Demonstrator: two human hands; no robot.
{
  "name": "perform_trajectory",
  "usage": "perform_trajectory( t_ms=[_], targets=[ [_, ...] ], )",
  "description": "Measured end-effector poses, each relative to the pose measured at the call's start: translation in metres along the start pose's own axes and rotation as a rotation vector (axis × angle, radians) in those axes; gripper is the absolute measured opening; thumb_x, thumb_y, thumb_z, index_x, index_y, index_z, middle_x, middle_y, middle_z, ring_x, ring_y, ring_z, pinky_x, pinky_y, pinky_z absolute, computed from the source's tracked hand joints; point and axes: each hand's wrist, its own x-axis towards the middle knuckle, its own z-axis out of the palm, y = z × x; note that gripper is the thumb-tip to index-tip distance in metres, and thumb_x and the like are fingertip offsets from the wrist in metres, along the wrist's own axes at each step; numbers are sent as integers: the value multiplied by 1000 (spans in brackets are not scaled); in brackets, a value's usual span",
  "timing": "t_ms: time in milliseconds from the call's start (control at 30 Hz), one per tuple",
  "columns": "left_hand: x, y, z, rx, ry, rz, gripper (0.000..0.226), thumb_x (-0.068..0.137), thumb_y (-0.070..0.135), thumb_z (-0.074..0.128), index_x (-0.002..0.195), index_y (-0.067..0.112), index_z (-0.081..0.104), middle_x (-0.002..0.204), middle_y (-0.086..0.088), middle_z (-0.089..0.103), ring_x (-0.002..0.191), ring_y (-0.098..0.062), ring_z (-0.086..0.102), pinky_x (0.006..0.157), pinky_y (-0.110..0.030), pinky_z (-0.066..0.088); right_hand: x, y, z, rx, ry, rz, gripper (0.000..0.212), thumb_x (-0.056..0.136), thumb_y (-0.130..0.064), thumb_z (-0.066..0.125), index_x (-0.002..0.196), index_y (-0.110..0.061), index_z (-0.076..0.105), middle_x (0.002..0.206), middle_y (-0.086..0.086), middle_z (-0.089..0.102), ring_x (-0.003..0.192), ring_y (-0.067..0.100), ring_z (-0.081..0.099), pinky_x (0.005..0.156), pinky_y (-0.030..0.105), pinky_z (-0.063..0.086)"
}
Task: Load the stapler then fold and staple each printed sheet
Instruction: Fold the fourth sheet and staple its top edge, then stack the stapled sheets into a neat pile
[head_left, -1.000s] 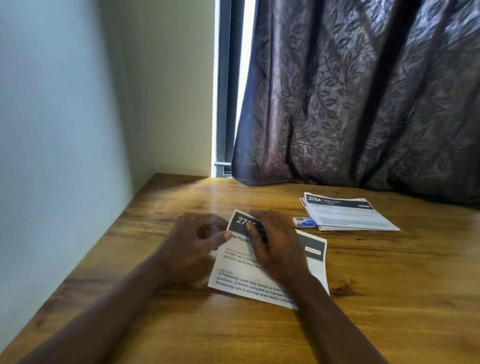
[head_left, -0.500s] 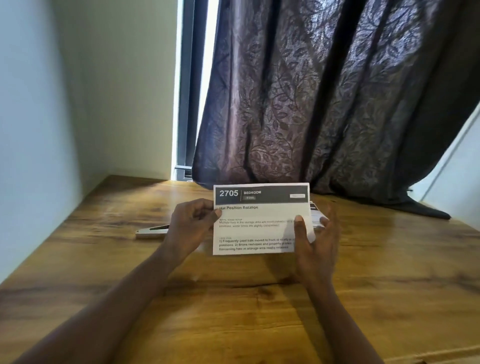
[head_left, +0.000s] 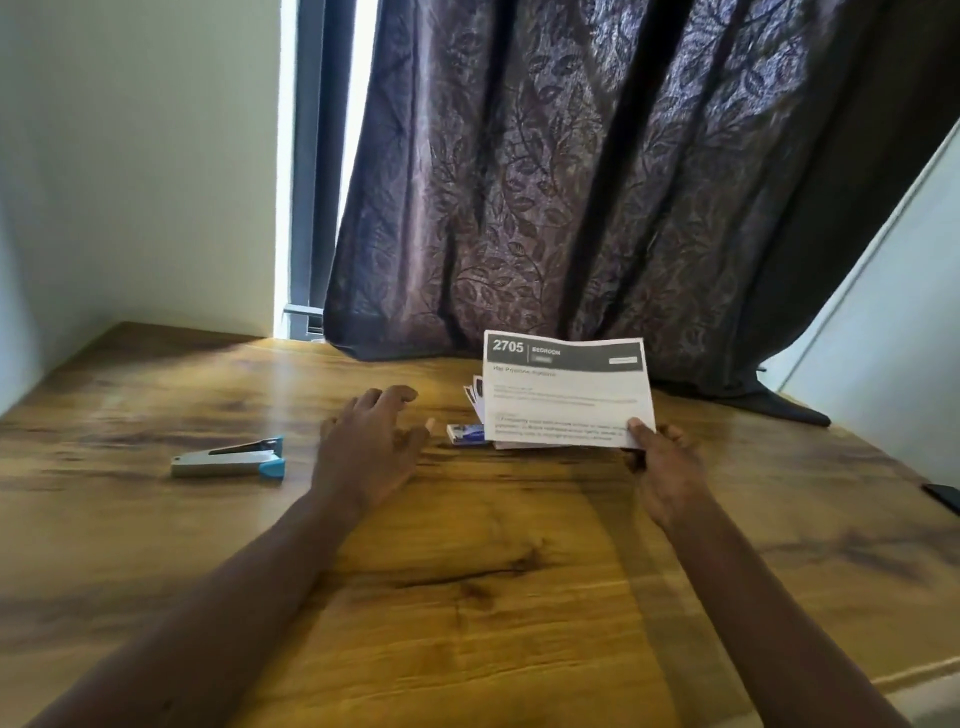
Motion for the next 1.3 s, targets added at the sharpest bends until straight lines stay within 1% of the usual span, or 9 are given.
perform_trajectory(
  t_ms=[133,267,400,500,600,700,967,1133,1300],
  targets=[
    [5,-2,9,256,-187,-31,69,93,63,55,151,28,37,159,-7,37,146,-32,34,117,-55,31,53,-3,-5,-151,73,10,22,93,-9,70,113,-7,60,108,16,66,74,16,64,45,21,51],
    [10,-6,13,300,-235,-24,72,91,68,54,150,31,37,161,-6,33,149,-32,30,119,-56,27,91,0,-8,-284,83,-8,12,91,-12,71,100,-14,64,98,13,69,56,11,64,41,20,48],
    [13,-9,16,301,-246,-18,71,91,69,53,149,31,38,161,-5,34,149,-32,30,119,-56,28,113,17,-11,-462,49,-42,17,88,-19,73,105,-19,70,111,11,74,89,24,73,74,37,60],
    [13,-10,17,296,-255,-21,71,91,69,53,149,32,38,160,-5,36,149,-32,31,119,-56,28,106,21,-6,-579,47,-96,21,81,-29,74,102,-26,71,109,4,74,99,25,71,95,48,57],
    [14,-9,17,307,-273,-25,70,92,69,51,150,32,38,159,-5,37,149,-31,31,119,-56,27,89,19,2,-757,41,-175,34,92,-24,68,124,-13,68,111,4,69,104,25,66,96,43,54],
    [15,-10,16,316,-284,-18,69,92,69,50,149,32,38,158,-6,38,148,-31,31,119,-55,26,82,26,5,-879,56,-269,37,93,-26,65,127,-12,67,124,9,70,109,28,65,95,39,51],
    [12,3,18,332,-209,164,76,92,71,47,153,29,34,162,-1,36,149,-27,33,124,-54,19,74,42,2,-873,102,-285,74,92,-61,55,147,-12,45,124,14,70,125,38,56,104,45,44],
    [20,22,40,378,-287,102,102,76,90,46,154,25,34,163,-3,36,150,-27,32,124,-58,16,67,41,-11,-969,33,-289,79,90,-71,51,151,-24,38,130,8,67,137,38,40,109,49,35],
    [36,39,60,426,-223,68,105,69,96,41,144,23,52,157,-2,46,144,-27,40,123,-59,16,61,38,-14,-1057,-88,-353,69,91,-68,53,149,-31,46,147,5,55,136,34,42,110,47,35]
  ],
)
